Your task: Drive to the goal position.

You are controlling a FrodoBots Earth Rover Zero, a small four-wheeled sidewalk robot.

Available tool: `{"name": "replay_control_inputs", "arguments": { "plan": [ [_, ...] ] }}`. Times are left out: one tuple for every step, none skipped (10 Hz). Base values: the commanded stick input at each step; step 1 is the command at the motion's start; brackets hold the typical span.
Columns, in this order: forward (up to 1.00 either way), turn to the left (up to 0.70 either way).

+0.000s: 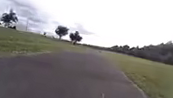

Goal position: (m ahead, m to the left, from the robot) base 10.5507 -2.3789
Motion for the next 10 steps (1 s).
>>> {"name": "replay_control_inputs", "arguments": {
  "plan": [
    [0.7,0.02],
    [0.7,0.02],
    [0.7,0.02],
    [0.7,0.02],
    [0.7,0.02],
    [0.7,0.02],
    [0.7,0.02],
    [0.7,0.02],
    [0.7,0.02],
    [0.7,0.02]
  ]
}}
